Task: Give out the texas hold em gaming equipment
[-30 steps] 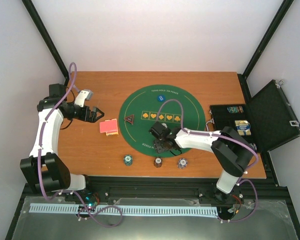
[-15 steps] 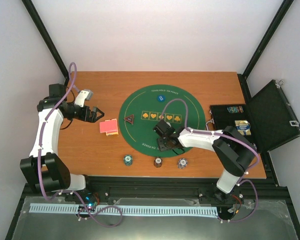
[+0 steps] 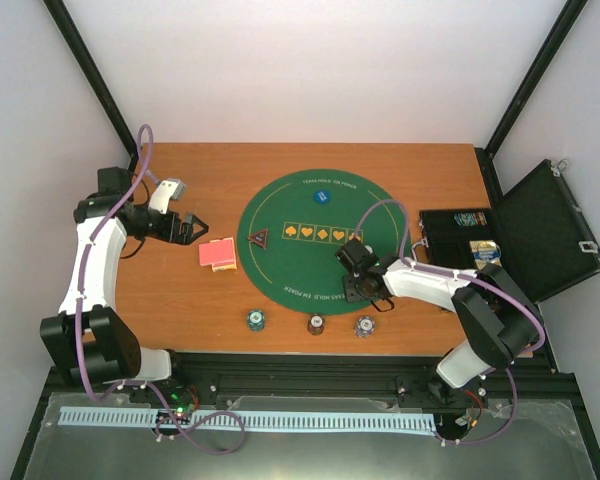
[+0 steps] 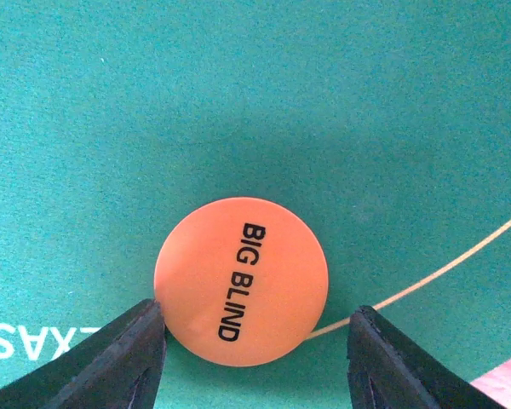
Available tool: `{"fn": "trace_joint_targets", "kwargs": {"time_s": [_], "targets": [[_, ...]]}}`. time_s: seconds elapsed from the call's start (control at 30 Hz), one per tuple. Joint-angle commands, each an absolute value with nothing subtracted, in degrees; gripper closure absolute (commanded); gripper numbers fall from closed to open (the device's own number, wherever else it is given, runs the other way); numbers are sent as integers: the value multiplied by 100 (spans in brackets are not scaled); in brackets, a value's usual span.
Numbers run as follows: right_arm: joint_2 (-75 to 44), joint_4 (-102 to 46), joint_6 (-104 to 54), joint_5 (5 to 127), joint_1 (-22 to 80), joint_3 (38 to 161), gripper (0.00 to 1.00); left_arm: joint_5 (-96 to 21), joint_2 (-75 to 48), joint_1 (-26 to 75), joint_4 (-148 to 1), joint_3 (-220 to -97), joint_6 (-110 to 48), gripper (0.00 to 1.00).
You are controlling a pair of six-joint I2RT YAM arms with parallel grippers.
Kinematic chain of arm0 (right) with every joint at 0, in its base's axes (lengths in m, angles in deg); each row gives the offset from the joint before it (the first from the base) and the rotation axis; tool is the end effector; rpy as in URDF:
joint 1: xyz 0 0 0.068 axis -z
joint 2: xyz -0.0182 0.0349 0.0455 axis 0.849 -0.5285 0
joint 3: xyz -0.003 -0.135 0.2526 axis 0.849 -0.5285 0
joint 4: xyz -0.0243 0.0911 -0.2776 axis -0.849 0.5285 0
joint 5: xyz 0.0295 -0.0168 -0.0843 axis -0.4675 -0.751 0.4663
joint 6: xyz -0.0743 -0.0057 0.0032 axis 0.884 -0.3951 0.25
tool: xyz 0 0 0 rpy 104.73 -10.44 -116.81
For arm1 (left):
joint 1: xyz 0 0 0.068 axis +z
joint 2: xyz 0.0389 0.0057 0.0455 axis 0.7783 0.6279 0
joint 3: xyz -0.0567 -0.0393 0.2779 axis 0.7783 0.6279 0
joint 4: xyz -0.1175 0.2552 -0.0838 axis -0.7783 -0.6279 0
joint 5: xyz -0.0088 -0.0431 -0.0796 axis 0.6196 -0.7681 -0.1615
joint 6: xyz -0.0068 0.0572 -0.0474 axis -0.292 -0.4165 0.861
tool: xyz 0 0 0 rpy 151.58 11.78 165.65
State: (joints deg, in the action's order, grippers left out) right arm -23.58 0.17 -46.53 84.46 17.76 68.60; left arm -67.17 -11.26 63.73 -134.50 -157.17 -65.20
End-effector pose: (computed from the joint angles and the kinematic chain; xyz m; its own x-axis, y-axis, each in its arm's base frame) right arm 0.2335 0.1827 0.1114 -0.9237 -0.1691 -0.3439 -0.1734 0.9847 -0.0184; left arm 0.2972 0.0271 0.3003 -0.7861 0.1402 -0.6020 0.4182 0.8378 -0.3509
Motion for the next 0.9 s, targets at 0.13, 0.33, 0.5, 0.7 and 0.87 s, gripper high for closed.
{"fn": "trace_joint_targets", "kwargs": {"time_s": [0.13, 0.33, 0.5, 0.7, 0.87], "targets": [[-2242, 315, -4551, 8502, 1822, 7250, 34, -6750, -1209, 6421, -13464, -16008, -6576, 0], [-2439, 438, -4333, 8570, 1828, 7685, 31, -6790, -1172, 6420, -13492, -16022, -6582, 0], [-2808, 273, -4195, 8453, 1972, 7842, 35, -6693, -1181, 6422, -13491, -16034, -6557, 0], [-3046, 167, -4111, 8374, 2063, 7753, 40, -6529, -1156, 6421, -13535, -16069, -6590, 0], [-2909, 127, -4173, 8360, 2090, 7547, 45, -6451, -1167, 6422, -13513, -16074, -6580, 0]]}}
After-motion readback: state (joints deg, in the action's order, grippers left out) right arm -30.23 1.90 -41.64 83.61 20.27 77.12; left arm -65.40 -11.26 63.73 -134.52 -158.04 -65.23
